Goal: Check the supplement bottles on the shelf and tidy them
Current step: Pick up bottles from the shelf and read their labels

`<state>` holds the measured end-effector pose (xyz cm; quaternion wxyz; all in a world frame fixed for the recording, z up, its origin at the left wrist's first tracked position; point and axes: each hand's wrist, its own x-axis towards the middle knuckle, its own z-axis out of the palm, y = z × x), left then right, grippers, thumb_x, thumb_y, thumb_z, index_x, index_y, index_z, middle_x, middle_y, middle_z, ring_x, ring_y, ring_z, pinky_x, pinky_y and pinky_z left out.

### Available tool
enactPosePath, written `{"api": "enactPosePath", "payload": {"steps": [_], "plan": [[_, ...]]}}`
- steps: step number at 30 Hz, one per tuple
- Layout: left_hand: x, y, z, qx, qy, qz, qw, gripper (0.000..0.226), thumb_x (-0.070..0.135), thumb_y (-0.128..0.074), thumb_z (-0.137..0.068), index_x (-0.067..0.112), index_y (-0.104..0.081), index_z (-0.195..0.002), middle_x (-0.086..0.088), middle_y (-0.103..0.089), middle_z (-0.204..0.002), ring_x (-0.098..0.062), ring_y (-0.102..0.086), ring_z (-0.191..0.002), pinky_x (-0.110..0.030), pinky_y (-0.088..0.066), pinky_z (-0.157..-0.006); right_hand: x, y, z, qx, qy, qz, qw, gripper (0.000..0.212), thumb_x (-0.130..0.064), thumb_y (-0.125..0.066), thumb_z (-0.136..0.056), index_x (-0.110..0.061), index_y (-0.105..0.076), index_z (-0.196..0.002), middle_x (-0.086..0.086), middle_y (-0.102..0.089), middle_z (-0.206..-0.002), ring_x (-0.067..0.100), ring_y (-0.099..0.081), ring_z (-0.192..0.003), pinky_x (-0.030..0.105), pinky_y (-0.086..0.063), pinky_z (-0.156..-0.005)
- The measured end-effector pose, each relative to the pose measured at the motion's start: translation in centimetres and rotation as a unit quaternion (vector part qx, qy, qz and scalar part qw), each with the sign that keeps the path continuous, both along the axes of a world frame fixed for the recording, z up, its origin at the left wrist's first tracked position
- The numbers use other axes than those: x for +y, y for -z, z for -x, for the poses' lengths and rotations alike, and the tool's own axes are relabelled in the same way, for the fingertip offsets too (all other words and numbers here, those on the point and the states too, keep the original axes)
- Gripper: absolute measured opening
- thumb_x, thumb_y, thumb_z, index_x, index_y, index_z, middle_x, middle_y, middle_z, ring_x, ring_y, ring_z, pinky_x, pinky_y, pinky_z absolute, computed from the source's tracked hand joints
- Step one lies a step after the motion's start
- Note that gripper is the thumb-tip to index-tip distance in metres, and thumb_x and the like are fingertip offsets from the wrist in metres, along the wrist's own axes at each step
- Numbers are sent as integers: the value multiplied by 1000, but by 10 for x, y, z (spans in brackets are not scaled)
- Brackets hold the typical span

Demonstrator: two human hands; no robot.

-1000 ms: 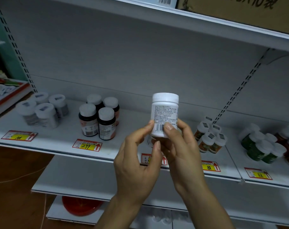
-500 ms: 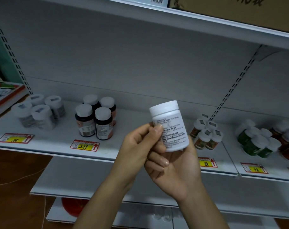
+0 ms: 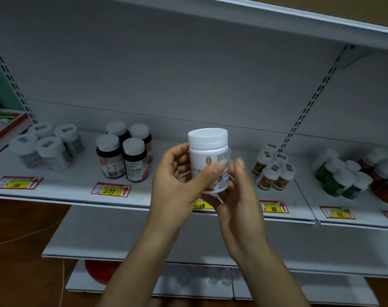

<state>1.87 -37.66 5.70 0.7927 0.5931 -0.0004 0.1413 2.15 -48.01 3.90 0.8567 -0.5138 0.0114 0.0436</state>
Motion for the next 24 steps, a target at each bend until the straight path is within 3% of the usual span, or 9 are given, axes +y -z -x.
{"api": "enactPosePath", "payload": {"steps": [3,6,10,14,17,20,21,24], "plan": [[-2,-2,1,-19,5,-9,1000,63,29,-85,-59,9,-61,-114,2,-71,-99,-1,-68,-86,-15,-52,-68,2,-2,6,-22,11,47,999,53,-53,-55,-80,-18,-63,-120,11,-70,-113,25,-65,-109,44,-51,-91],[-2,6,2,-46,-34,-118,991,61,39,-86,-61,23,-59,-113,9,-67,-108,-3,-63,-104,-15,-50,-83,1,-5,10,-20,-3,18,1000,55,-56,-56,-81,-21,-62,-124,8,-69,-116,20,-65,-108,35,-51,-84],[-6,15,8,-96,-59,-180,977,55,24,-82,-69,31,-55,-117,9,-60,-119,-11,-57,-116,-17,-46,-91,-1,-9,10,-43,0,32,999,67,-64,-68,-71,-28,-61,-126,3,-65,-125,18,-61,-112,38,-50,-88],[-8,15,10,-111,-55,-205,971,57,20,-83,-71,32,-54,-118,13,-59,-120,-7,-56,-116,-15,-45,-90,-6,-9,9,-52,6,10,999,73,-66,-72,-64,-24,-63,-124,7,-64,-123,18,-60,-103,37,-49,-84],[-6,14,12,-109,-30,-225,968,60,31,-83,-69,31,-53,-122,17,-59,-121,-4,-55,-117,-12,-43,-91,-9,-9,9,-5,-1,-36,999,59,-58,-58,-80,-19,-64,-123,10,-67,-118,24,-63,-106,43,-50,-87],[-2,12,14,-109,35,-222,968,65,35,-77,-70,28,-52,-129,21,-61,-120,-1,-58,-112,-10,-45,-86,-15,-11,8,84,-29,-69,994,68,-66,-47,-85,-11,-64,-122,17,-67,-118,34,-63,-111,50,-47,-97],[-1,12,15,-108,55,-219,968,67,35,-76,-69,29,-50,-131,21,-60,-121,-1,-58,-112,-10,-45,-84,-17,-14,7,113,-49,-80,989,72,-68,-43,-84,-8,-67,-117,18,-68,-115,34,-67,-102,48,-51,-91],[0,11,19,-109,85,-227,964,76,39,-78,-64,35,-47,-133,21,-59,-123,-2,-58,-113,-13,-48,-84,-21,-18,7,178,-100,-126,971,74,-69,-40,-86,-6,-77,-92,17,-72,-93,31,-69,-64,35,-60,-57]]}}
